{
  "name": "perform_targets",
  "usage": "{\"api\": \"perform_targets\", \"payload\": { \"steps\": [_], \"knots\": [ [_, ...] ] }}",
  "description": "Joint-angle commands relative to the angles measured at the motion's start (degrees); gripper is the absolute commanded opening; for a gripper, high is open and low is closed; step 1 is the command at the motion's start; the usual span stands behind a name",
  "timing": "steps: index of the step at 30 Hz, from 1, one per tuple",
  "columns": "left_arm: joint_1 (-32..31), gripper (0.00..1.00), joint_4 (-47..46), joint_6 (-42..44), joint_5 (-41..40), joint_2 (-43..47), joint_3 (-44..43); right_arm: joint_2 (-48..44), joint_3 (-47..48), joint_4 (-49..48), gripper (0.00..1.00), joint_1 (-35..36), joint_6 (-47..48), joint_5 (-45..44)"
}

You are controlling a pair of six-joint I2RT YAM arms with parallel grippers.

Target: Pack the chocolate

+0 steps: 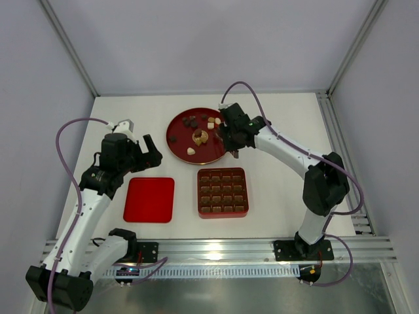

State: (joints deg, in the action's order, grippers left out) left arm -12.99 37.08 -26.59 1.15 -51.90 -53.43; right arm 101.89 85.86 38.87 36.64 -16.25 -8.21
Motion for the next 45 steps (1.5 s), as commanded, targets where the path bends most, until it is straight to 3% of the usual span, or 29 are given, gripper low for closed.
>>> {"api": "perform_targets", "payload": {
  "steps": [1, 11, 27, 45],
  "knots": [
    [0.1, 1.00, -0.8, 0.0, 0.3, 0.7, 0.2, -5.0, 0.7, -0.9, 0.24, 0.3, 0.3, -0.1],
    [0.2, 1.00, -0.9, 0.0, 0.2, 0.7, 0.0, -10.7, -2.3, 0.8, 0.24, 1.1, -0.8, 2.7],
    [0.2, 1.00, -0.9, 0.0, 0.7, 0.6, 0.2, -28.7, -14.7, 5.2, 0.24, 12.4, -8.6, 3.6],
    [0.1, 1.00, -0.9, 0.0, 0.6, 0.9, 0.3, -31.3, -22.2, 3.8, 0.24, 20.1, -14.1, 2.8]
  ]
}}
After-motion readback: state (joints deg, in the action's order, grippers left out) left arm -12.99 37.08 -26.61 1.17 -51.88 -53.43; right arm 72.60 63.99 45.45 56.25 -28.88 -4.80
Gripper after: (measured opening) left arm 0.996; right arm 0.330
